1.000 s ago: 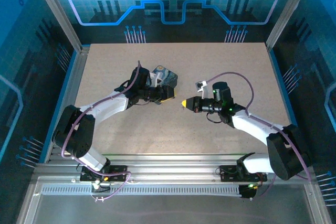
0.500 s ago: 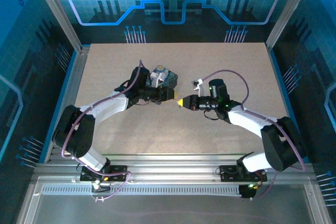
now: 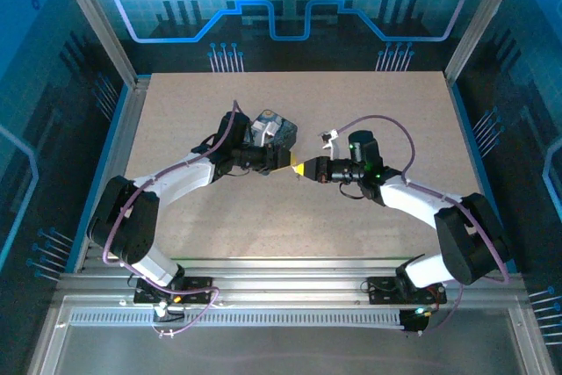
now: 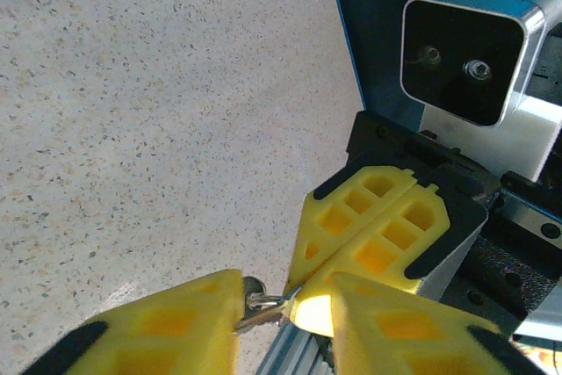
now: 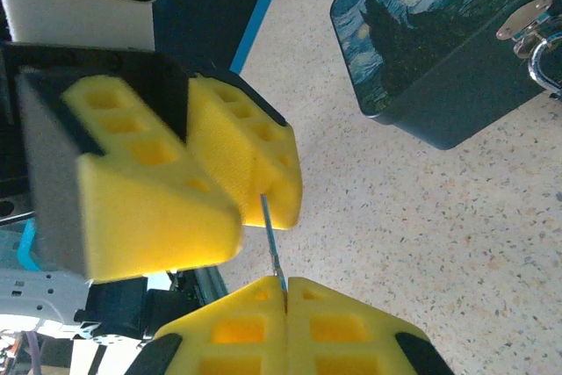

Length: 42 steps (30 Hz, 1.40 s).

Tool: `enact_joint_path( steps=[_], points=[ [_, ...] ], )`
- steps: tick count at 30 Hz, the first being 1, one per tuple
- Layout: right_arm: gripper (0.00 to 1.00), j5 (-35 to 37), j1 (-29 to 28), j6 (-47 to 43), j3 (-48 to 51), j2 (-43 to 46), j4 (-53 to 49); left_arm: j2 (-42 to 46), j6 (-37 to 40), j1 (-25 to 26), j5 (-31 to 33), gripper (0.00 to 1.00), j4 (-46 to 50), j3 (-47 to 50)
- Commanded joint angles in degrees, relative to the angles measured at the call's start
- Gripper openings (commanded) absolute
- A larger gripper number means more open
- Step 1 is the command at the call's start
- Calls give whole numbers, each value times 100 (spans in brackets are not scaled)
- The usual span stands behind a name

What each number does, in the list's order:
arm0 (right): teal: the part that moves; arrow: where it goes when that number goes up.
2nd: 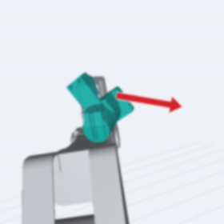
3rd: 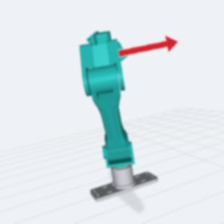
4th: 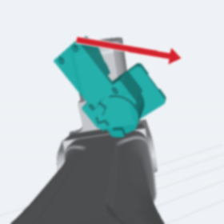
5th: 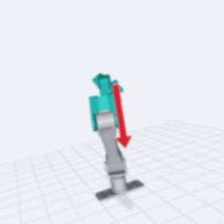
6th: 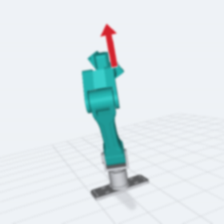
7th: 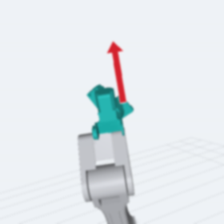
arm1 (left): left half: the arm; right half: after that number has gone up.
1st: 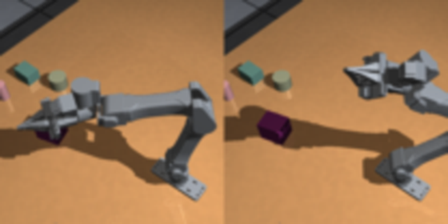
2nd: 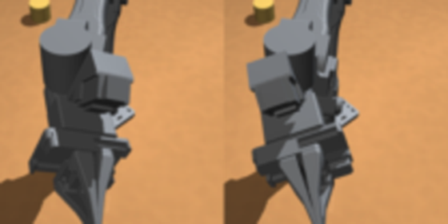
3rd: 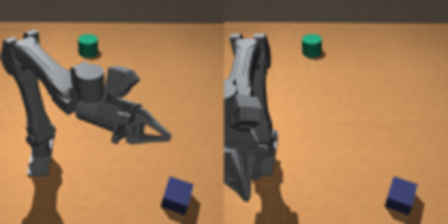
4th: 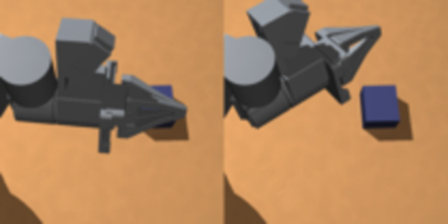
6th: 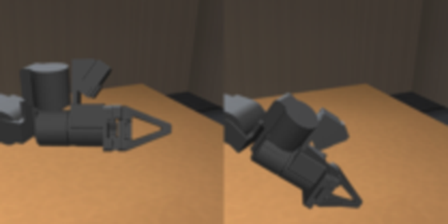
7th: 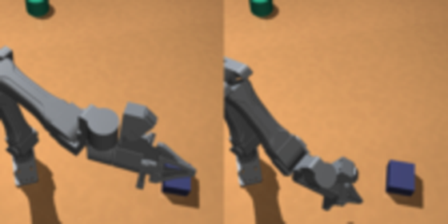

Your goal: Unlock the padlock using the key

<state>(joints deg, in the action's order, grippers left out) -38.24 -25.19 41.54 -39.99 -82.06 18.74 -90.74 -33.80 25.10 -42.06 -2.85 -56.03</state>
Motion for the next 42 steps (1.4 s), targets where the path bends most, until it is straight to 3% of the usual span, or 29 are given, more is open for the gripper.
enact_joint_path(
  steps=[1,9,12,15,18,31,37,42],
  points=[
    [0,-129,-80,47,-211,-152,156,-30,161,39,-223,17,-43,10],
    [0,-108,-73,139,-182,-194,305,-49,127,39,-223,0,-98,66],
    [1,-132,-38,353,-88,-147,596,-94,9,38,-207,0,-218,71],
    [15,-112,-8,722,118,-21,1162,-145,-154,39,-219,0,-395,99],
    [19,-4,-22,747,199,119,1193,-165,-394,29,-264,0,-682,158],
    [18,-85,-30,993,402,-2,1575,-242,-1216,-55,-462,0,-1773,415],
    [13,-115,-30,1044,440,-34,1724,-210,-1312,-84,-484,0,-1890,461],
    [16,-200,-25,1109,459,-72,1841,-218,-1496,-128,-488,0,-2132,521]
  ],
)
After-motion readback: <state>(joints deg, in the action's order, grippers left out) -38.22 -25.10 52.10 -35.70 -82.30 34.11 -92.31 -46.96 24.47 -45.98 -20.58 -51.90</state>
